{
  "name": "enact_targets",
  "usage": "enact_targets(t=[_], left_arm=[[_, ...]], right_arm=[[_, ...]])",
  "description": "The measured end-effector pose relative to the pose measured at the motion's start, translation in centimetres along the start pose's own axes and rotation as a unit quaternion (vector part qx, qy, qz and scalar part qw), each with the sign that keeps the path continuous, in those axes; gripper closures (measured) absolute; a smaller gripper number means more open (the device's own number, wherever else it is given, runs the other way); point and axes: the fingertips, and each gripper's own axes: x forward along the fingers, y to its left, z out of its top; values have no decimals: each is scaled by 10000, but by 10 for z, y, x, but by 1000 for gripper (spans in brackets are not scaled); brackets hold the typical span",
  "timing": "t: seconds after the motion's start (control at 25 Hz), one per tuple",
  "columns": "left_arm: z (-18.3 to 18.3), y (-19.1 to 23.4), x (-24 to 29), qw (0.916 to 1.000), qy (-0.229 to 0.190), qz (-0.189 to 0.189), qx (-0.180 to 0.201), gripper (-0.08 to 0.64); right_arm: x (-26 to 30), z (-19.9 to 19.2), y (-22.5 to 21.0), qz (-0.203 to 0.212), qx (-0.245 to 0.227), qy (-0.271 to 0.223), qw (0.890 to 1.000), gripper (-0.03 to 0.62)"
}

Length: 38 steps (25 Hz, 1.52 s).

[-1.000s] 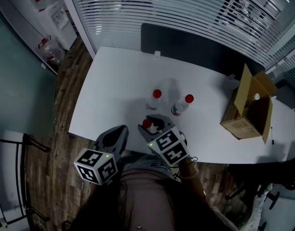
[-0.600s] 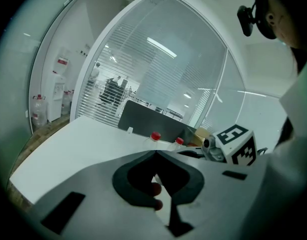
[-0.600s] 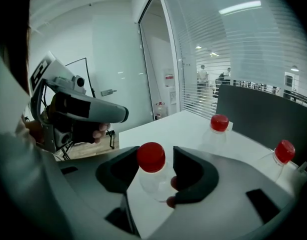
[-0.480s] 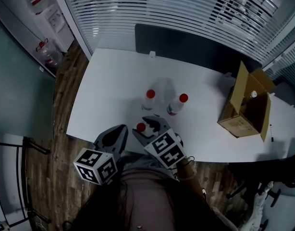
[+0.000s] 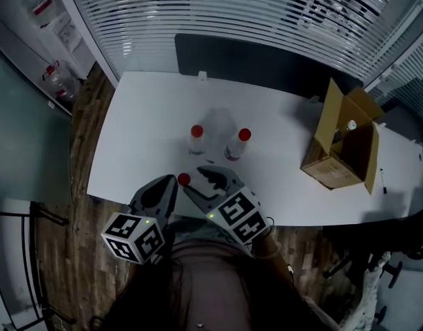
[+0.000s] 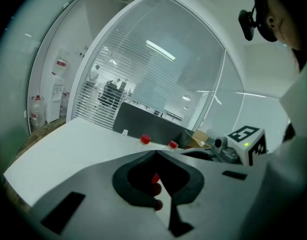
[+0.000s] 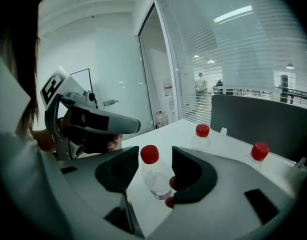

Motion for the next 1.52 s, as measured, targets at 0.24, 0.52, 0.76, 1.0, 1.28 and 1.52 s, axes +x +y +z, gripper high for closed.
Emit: enact_targets(t=[0.24,0.52,0.76,1.0,1.28,1.52], left_arm=[[-3,-22,8,10000,-51,18,-37,552],[-10,-54,21,10000,-32,-9,-32,552],[-16,-75,36,9999,13,-9,103,552],[-18,-100,54,9998,29,-199,29,552],[-25,-134,78,9987,151,-471,143,552],[-34,-172,102,9951,359,-866,299,552]], right_arm=[[-33,-3,-23,-412,-82,-148,9990,459],[-70,-10,-49,-656,118,-277,9974,545],[-91,-19,-65,-717,210,-287,9968,547],[-114,-30,-81,-801,344,-305,9957,548],[-149,-51,-105,-1090,501,-264,9924,546],[-180,-67,-118,-1321,684,-342,9883,548]])
